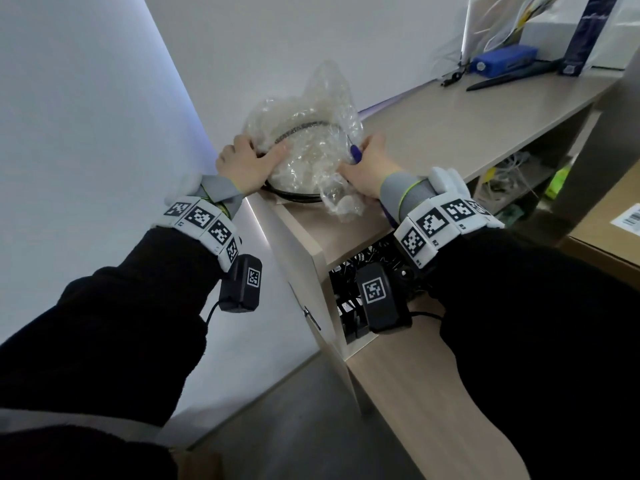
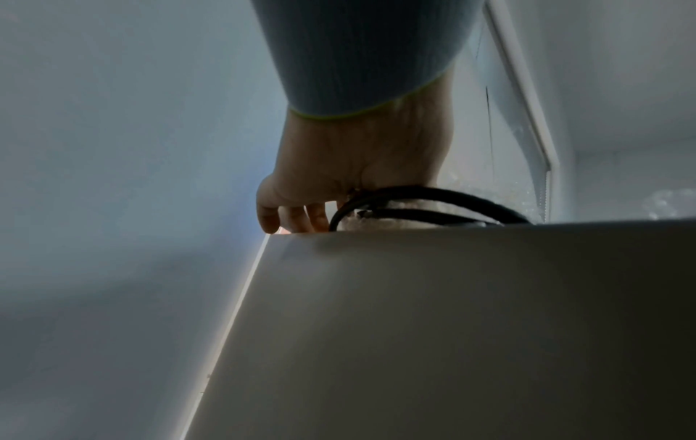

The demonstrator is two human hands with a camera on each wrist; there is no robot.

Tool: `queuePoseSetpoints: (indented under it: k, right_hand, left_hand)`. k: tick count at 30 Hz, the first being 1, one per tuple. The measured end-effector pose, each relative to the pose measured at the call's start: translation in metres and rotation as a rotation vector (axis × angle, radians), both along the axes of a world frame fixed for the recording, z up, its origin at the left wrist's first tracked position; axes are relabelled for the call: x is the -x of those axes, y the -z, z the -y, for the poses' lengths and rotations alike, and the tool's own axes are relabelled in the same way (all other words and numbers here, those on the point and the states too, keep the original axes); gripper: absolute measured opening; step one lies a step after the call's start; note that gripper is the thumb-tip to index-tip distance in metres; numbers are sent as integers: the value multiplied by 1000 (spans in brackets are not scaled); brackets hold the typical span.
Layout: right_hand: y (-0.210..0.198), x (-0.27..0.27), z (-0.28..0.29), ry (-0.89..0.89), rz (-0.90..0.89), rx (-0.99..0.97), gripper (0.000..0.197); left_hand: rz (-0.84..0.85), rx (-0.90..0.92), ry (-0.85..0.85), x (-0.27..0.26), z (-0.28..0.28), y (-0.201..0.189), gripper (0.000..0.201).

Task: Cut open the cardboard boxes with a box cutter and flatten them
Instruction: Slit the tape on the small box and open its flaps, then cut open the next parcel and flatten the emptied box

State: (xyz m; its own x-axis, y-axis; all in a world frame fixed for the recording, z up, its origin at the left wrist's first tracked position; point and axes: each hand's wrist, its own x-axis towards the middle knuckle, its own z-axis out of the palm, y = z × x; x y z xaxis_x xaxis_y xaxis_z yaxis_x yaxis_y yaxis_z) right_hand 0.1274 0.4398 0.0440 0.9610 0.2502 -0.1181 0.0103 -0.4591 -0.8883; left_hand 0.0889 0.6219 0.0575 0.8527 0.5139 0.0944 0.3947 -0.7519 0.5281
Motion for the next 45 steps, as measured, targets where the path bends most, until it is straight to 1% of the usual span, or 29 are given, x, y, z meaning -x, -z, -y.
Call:
queuePoseSetpoints:
  k: [3, 5, 8, 10, 12, 14, 16, 17, 18, 20, 22, 25, 28, 29, 30, 33, 34, 36, 37, 40, 42, 43, 45]
  right_hand:
    - [2, 3, 5, -9, -5, -23, 38]
    - [3, 7, 15, -5, 13, -55, 44]
    - [-1, 15, 37, 31, 39, -113, 52]
    - [-4, 19, 51, 61, 57, -137, 59]
    - [-8, 25, 64, 88, 63, -149, 57]
    - [-10, 37, 87, 95, 58, -138, 49]
    - [-9, 51, 112, 83, 66, -101, 29]
    - [-9, 57, 120, 64, 71, -90, 21]
    - [-8, 64, 130, 47, 78, -76, 17]
    - [-3, 85, 173, 54, 100, -34, 13]
    - [1, 104, 209, 62, 122, -1, 12]
    - [9, 130, 261, 85, 118, 41, 15]
    - [19, 162, 339, 224, 91, 90, 13]
    - [23, 174, 365, 275, 75, 108, 13]
    - [27, 179, 379, 300, 52, 121, 12]
    - [36, 217, 447, 437, 2, 196, 15]
    - [40, 233, 473, 500, -15, 213, 18]
    - [48, 252, 507, 578, -44, 233, 22]
    - [51, 273, 531, 643, -57, 249, 20]
    - [64, 310, 570, 767, -139, 252, 12]
    - [76, 341, 593, 855, -202, 246, 3]
    - [83, 357, 601, 896, -233, 238, 5]
    - [99, 373, 607, 912, -300, 242, 22]
  left_hand:
    - [36, 1, -19, 0, 1, -1, 71]
    - [80, -15, -41, 4, 4, -8, 72]
    - [144, -28, -56, 11, 11, -27, 71]
    - [223, -16, -78, 20, 19, -41, 65]
    - [331, -2, -77, 27, 35, -56, 59]
    - [432, -15, 17, 38, 68, -66, 57]
    - [488, -45, 149, 46, 103, -69, 52]
    - [499, -51, 194, 49, 116, -70, 48]
    - [500, -54, 242, 51, 131, -68, 45]
    - [488, -36, 365, 58, 181, -61, 45]
    - [437, -21, 462, 63, 228, -54, 49]
    - [326, 18, 536, 66, 291, -36, 52]
    - [207, 125, 771, 81, 377, -11, 41]
    - [176, 134, 859, 88, 406, -1, 38]
    - [151, 141, 919, 93, 423, 6, 35]
    - [66, 179, 1127, 117, 498, 31, 18]
    - [30, 173, 1199, 130, 526, 39, 14]
    - [-32, 120, 1306, 144, 557, 51, 15]
    - [-80, 104, 1395, 156, 584, 60, 15]
    - [-251, 97, 1561, 181, 624, 80, 12]
    - [-370, 3, 1664, 198, 652, 96, 14]
    - [-419, -65, 1710, 205, 663, 103, 16]
    - [-483, -162, 1734, 208, 671, 114, 22]
